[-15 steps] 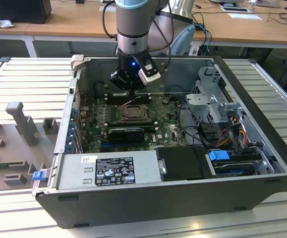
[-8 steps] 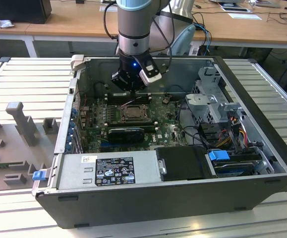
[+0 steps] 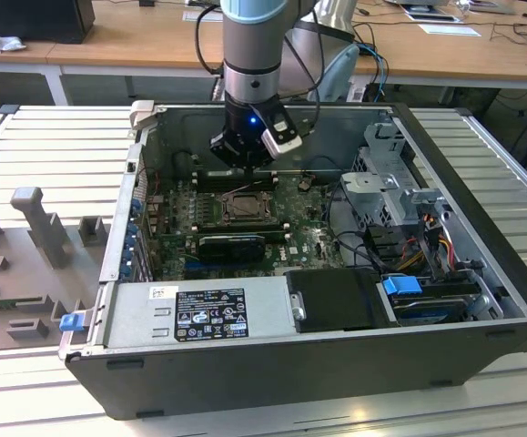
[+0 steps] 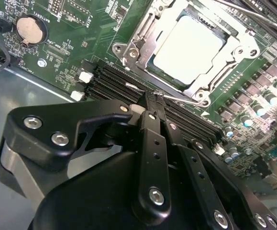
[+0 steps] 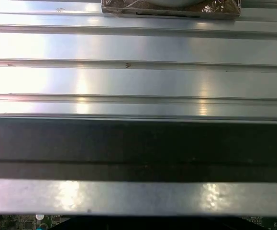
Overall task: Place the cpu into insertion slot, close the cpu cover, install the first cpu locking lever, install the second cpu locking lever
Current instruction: 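Install the first cpu locking lever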
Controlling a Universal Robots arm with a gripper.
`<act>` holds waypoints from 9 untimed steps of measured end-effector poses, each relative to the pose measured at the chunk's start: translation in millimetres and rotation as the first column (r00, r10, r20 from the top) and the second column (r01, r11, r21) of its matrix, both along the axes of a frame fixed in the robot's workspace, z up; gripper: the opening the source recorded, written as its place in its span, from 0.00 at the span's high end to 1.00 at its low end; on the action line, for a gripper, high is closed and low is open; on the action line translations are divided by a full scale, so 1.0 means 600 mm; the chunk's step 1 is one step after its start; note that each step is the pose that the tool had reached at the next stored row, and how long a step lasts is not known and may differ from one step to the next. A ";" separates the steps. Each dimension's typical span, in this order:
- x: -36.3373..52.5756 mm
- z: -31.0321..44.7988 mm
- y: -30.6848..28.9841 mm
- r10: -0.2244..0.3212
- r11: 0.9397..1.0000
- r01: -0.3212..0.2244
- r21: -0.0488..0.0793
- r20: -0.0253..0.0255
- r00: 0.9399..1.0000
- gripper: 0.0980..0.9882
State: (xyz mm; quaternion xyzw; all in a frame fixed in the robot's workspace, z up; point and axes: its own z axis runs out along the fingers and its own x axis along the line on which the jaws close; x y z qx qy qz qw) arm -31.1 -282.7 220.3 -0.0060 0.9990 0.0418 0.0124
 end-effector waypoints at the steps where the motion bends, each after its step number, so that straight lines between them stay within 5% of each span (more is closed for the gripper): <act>1: 0.001 0.000 0.0002 0.000 1.000 0.000 0.000 0.000 1.000 0.99; 9: 0.011 -0.008 0.0003 0.001 1.000 -0.001 -0.001 0.000 1.000 0.99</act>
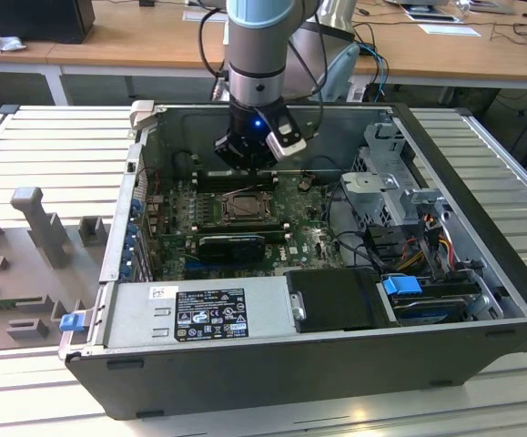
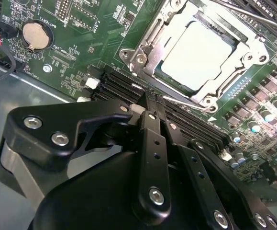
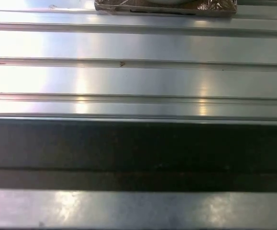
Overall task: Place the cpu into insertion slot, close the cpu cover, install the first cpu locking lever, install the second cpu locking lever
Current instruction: 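Install the first cpu locking lever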
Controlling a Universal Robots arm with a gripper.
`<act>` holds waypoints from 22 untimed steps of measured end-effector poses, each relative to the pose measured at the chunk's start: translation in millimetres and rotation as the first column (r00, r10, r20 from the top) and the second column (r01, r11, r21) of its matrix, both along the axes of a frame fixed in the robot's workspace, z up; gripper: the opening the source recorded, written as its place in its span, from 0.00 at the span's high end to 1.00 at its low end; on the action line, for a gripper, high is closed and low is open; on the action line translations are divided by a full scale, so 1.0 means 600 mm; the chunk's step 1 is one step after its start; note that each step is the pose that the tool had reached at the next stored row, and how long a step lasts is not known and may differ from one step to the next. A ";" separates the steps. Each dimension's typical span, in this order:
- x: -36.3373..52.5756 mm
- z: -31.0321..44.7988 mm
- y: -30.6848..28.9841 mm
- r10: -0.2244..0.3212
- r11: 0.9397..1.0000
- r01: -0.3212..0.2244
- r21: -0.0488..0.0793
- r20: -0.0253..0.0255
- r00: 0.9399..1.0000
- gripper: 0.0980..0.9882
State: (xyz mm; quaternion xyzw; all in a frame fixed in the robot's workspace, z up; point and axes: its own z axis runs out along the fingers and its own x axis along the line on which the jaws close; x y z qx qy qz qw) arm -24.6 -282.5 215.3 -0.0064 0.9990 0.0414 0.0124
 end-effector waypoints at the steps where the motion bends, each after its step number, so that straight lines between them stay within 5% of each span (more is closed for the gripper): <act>1: 0.001 -0.002 0.0000 0.000 1.000 0.000 0.000 0.000 1.000 0.99; 22: 0.005 -0.018 -0.0018 0.004 1.000 -0.004 -0.009 0.000 1.000 0.99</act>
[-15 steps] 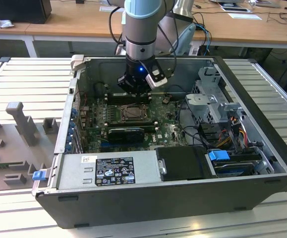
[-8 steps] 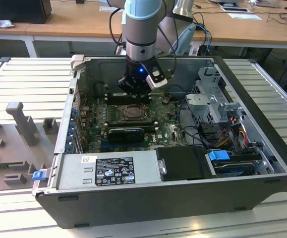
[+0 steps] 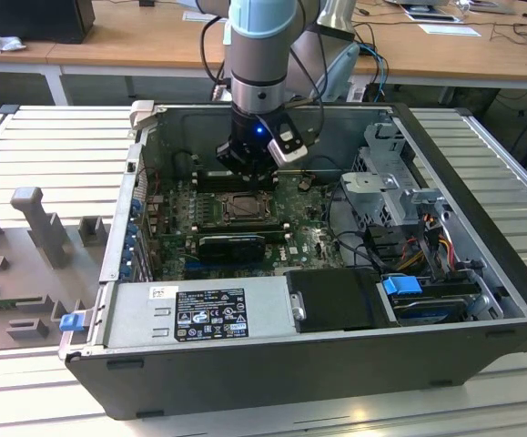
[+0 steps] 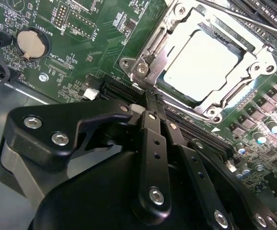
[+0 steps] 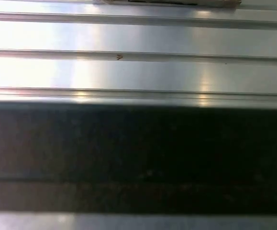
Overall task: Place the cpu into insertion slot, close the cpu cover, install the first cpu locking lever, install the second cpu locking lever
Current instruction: 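Install the first cpu locking lever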
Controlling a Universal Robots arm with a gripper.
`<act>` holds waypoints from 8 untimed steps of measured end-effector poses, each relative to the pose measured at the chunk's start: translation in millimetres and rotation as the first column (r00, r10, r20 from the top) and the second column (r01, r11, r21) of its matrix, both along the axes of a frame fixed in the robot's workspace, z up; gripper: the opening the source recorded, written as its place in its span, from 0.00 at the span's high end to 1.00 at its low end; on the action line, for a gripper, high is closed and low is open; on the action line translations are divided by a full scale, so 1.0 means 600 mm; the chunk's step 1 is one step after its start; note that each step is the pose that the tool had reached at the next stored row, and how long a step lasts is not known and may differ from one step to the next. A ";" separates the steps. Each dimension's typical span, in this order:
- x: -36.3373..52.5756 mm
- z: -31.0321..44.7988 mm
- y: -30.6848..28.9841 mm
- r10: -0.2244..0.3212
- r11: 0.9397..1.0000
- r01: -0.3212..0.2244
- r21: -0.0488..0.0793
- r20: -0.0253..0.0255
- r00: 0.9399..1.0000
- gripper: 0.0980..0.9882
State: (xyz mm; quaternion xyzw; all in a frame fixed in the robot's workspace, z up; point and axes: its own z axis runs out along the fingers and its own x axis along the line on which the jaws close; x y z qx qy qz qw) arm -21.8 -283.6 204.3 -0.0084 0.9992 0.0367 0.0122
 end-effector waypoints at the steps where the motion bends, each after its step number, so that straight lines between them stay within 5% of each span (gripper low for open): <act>1: 0.000 0.000 -0.0004 0.000 1.000 0.000 0.000 0.000 1.000 0.99; 8: 0.000 -0.004 -0.0023 0.000 1.000 0.000 0.000 0.000 1.000 0.99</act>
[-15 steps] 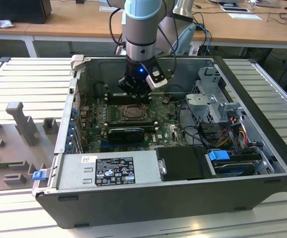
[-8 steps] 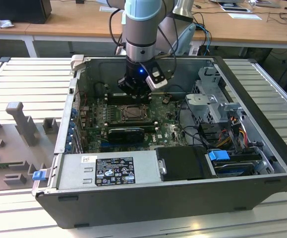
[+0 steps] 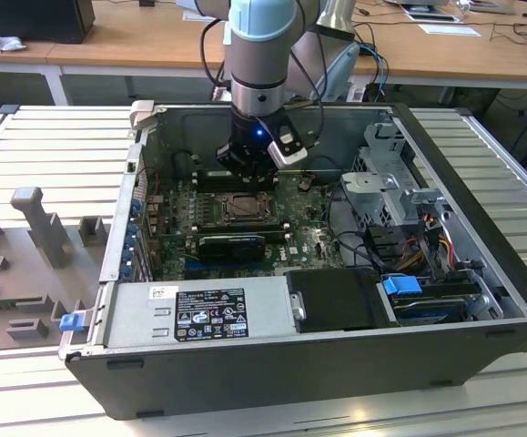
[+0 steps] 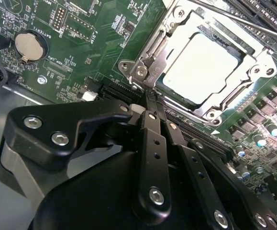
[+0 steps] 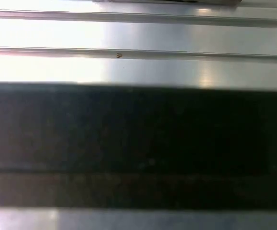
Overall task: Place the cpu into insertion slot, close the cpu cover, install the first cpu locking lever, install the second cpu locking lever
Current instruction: 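Install the first cpu locking lever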
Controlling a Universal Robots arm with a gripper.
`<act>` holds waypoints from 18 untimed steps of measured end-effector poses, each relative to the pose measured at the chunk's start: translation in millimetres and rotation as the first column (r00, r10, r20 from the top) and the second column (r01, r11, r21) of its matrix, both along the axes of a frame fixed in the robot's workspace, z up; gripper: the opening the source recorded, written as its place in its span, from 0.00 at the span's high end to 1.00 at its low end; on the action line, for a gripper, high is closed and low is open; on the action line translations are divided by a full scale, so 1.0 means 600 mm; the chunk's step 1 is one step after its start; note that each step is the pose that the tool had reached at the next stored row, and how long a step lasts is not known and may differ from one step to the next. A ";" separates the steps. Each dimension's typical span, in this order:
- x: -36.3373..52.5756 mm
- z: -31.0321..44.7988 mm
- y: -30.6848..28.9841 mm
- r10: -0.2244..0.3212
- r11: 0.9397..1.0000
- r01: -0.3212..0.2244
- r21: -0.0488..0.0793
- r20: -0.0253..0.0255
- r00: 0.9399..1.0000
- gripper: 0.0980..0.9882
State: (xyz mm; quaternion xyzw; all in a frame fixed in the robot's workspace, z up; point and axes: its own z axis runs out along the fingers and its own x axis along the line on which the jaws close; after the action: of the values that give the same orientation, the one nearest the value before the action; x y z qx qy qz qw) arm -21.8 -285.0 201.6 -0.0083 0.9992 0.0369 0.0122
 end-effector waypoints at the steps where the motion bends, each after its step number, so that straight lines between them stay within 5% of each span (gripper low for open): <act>1: 0.000 -0.001 -0.0002 0.000 1.000 0.000 -0.001 0.000 1.000 0.99; 9: 0.000 0.000 0.0000 0.001 1.000 -0.001 0.018 0.000 1.000 0.99; 15: 0.000 0.027 -0.0002 0.001 1.000 -0.001 0.017 0.000 1.000 0.99; 18: 0.000 0.027 -0.0026 0.001 1.000 -0.001 0.017 0.000 1.000 0.99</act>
State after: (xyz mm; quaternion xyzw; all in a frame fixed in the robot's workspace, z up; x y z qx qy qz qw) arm -21.7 -286.5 218.0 -0.0089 0.9988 0.0457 0.0123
